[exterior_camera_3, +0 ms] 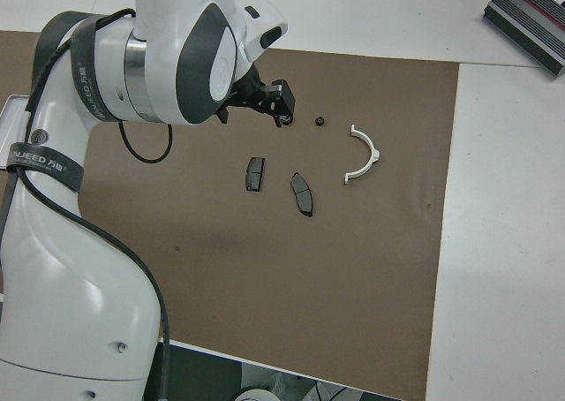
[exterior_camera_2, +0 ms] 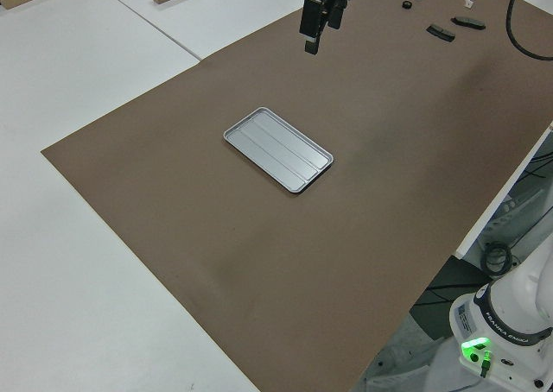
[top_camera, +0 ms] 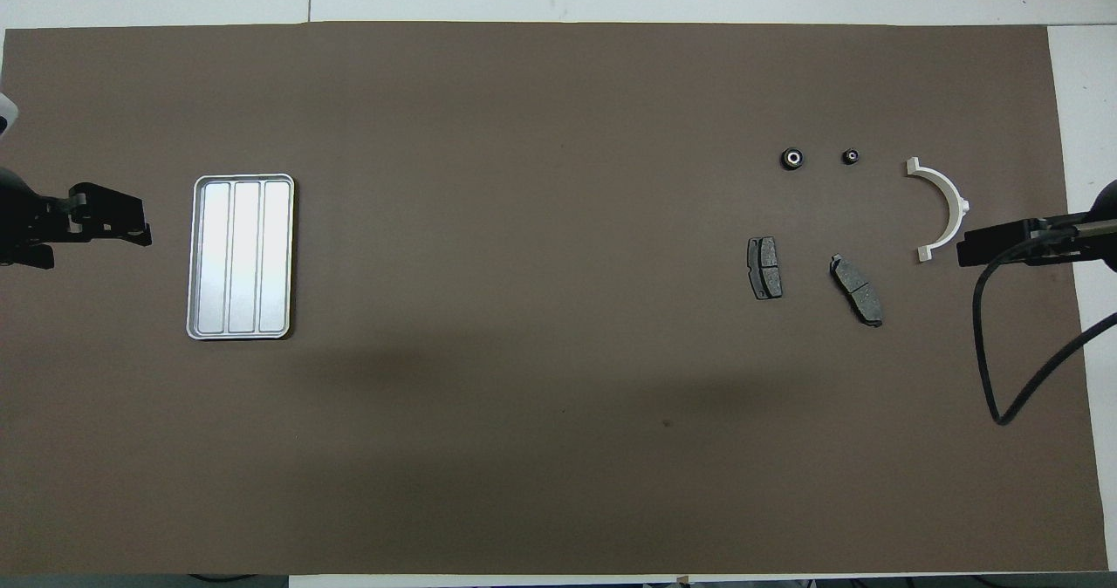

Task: Pick bearing gear from pile to tray

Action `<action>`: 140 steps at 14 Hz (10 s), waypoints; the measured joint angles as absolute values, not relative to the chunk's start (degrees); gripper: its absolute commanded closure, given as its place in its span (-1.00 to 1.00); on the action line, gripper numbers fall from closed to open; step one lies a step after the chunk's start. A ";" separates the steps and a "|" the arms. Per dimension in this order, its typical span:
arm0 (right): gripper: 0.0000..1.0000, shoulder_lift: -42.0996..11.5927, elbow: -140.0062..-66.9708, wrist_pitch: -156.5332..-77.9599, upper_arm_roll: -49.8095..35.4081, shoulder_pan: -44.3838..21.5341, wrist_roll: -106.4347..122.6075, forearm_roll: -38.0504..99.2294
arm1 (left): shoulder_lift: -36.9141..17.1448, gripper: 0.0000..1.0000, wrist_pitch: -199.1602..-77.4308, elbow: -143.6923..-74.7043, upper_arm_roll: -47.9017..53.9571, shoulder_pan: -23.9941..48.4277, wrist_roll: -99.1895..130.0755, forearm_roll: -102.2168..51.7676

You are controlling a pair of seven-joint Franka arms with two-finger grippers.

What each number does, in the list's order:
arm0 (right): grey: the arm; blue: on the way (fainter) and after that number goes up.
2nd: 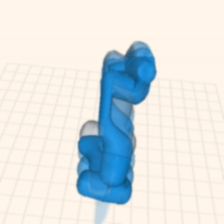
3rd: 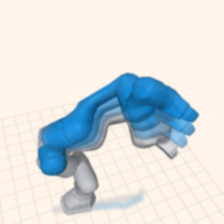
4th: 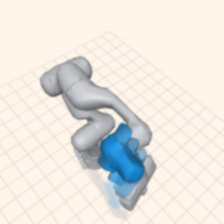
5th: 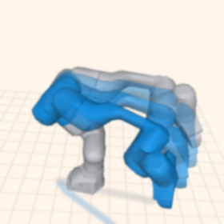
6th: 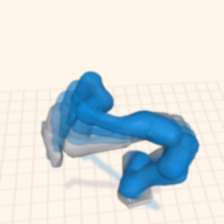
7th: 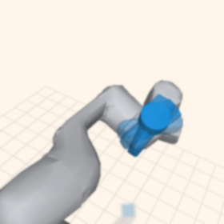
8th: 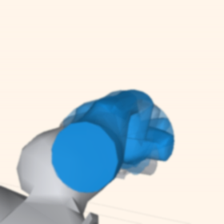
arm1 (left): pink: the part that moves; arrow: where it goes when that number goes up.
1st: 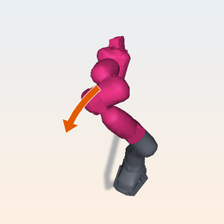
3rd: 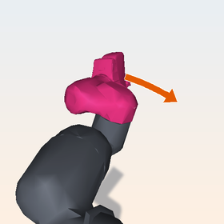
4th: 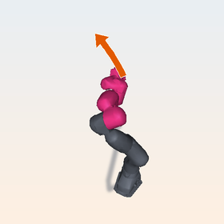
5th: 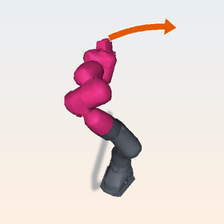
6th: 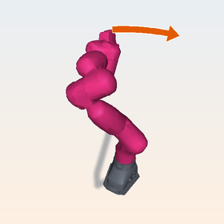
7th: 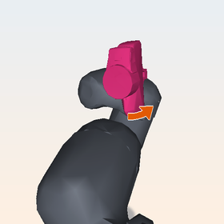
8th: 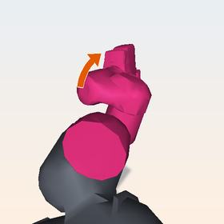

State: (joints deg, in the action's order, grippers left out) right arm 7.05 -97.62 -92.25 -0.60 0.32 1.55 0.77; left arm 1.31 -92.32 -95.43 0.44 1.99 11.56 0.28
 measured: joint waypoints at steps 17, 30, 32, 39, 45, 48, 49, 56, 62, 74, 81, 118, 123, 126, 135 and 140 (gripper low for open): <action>-1.00 7.59 -97.57 -92.11 -0.16 0.45 1.55 0.78 | 1.31 -1.00 -92.32 -95.43 0.44 1.99 11.56 0.28; -1.00 8.05 -97.57 -91.11 -0.84 0.29 1.80 0.78 | 1.31 -1.00 -92.32 -95.43 0.44 1.99 11.56 0.28; -1.00 7.91 -97.78 -92.35 -0.90 0.27 2.21 0.79 | 1.31 -1.00 -92.32 -95.43 0.44 1.99 11.56 0.28; -1.00 -7.89 -100.23 -108.07 -0.92 -0.35 1.31 0.30 | 1.31 -1.00 -92.32 -95.43 0.44 1.99 11.56 0.28; -1.00 -21.82 -97.58 -117.89 -0.91 -1.86 -1.88 -2.75 | 1.31 -1.00 -92.32 -95.43 0.44 1.99 11.56 0.28; -1.00 -27.39 -93.32 -118.02 -0.91 -2.57 -5.35 -3.79 | 1.31 -1.00 -92.32 -95.43 0.44 1.99 11.56 0.28; -1.00 -29.30 -91.83 -118.02 -0.91 -2.63 -6.20 -4.07 | 1.31 -1.00 -92.32 -95.43 0.44 1.99 11.56 0.28; -1.00 -36.23 -87.08 -120.55 -0.89 -3.57 -9.44 -5.30 | 1.31 -1.00 -92.32 -95.43 0.44 1.99 11.56 0.28; -0.89 -39.05 -83.77 -121.04 -0.84 -3.56 -9.92 -5.98 | 1.31 -1.00 -92.32 -95.43 0.44 1.99 11.56 0.28; -0.07 -39.54 -82.47 -121.96 -0.91 -4.06 -11.99 -5.91 | 1.31 -1.00 -92.32 -95.43 0.44 1.99 11.56 0.28; 1.00 -39.53 -82.33 -123.81 -0.81 -3.61 -12.03 -5.52 | 1.31 -1.00 -92.32 -95.43 0.44 1.99 11.56 0.28; 1.00 -40.76 -79.44 -124.38 -2.36 -39.60 -76.59 -1.20 | 1.31 -1.00 -92.25 -95.43 0.44 1.99 11.56 0.28; -1.00 -40.83 -80.19 -123.59 -2.23 -39.58 -76.59 -1.60 | 1.31 -1.00 -92.14 -95.52 0.57 2.01 11.56 0.28; -1.00 -40.14 -74.91 -110.93 -1.51 -37.17 -73.13 -2.62 | 1.31 -1.00 -92.15 -95.71 0.59 2.01 11.66 0.28; -1.00 -29.47 -70.71 -97.98 -1.43 -12.05 -13.62 -2.63 | -2.64 -1.00 -106.38 -102.55 1.33 15.83 38.51 -0.76; -1.00 -29.30 -82.52 -113.56 -1.49 -0.72 2.52 -2.63 | -14.16 -1.00 -122.34 -106.67 1.51 27.21 53.42 -0.76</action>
